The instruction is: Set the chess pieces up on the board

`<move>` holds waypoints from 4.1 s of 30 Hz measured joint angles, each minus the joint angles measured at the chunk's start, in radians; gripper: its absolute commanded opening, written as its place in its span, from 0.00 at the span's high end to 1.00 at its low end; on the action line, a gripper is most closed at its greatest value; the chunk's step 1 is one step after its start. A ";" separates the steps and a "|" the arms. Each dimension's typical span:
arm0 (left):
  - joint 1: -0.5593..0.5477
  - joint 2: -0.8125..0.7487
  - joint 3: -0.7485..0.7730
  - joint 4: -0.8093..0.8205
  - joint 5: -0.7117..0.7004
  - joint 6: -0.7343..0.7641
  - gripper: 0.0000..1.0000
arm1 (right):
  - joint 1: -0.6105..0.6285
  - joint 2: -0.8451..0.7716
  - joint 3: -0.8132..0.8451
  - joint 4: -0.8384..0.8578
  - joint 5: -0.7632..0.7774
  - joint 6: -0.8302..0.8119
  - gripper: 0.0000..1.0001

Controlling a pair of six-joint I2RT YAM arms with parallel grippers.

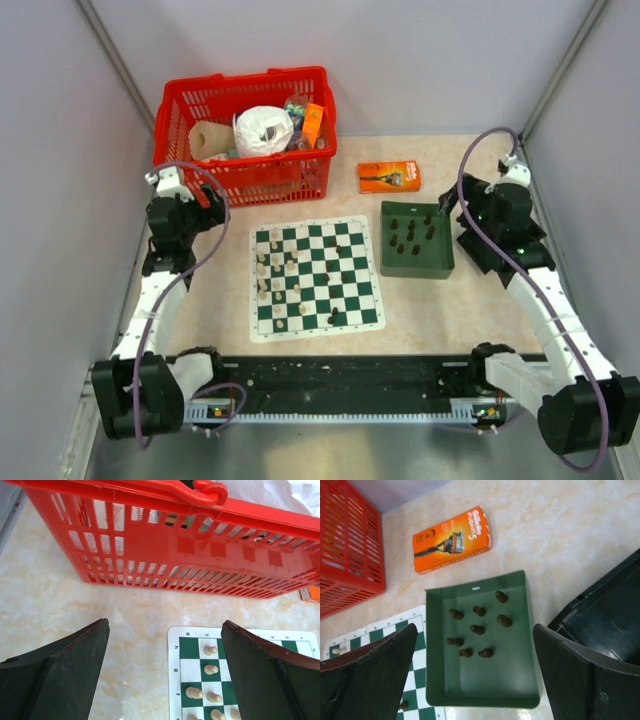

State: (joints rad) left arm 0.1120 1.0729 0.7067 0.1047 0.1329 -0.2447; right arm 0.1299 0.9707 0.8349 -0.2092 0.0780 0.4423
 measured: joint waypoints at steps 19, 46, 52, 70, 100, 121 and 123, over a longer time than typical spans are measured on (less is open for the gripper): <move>0.004 -0.129 0.311 -0.574 -0.294 -0.224 0.01 | 0.000 0.159 0.235 -0.218 -0.041 -0.114 0.01; 0.004 -0.148 0.233 -0.700 -0.186 -0.029 0.01 | 0.236 0.589 0.410 -0.362 0.033 -0.149 0.42; 0.004 -0.148 0.233 -0.707 -0.205 -0.014 0.01 | 0.278 0.630 0.410 -0.356 0.034 -0.135 0.44; 0.004 -0.148 0.231 -0.712 -0.188 -0.048 0.01 | 0.545 0.893 0.579 -0.243 -0.015 -0.101 0.51; 0.004 -0.166 0.216 -0.708 -0.163 -0.094 0.01 | 0.612 1.125 0.770 -0.240 0.001 -0.127 0.65; 0.004 -0.166 0.216 -0.707 -0.163 -0.094 0.01 | 0.612 1.151 0.769 -0.257 0.003 -0.126 0.69; 0.004 -0.166 0.216 -0.707 -0.163 -0.094 0.01 | 0.612 1.151 0.769 -0.257 0.003 -0.126 0.72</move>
State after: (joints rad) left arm 0.1158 0.9073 0.9222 -0.6025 -0.0303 -0.3389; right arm 0.7422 2.1216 1.6039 -0.4667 0.0814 0.3161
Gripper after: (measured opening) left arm 0.988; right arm 0.314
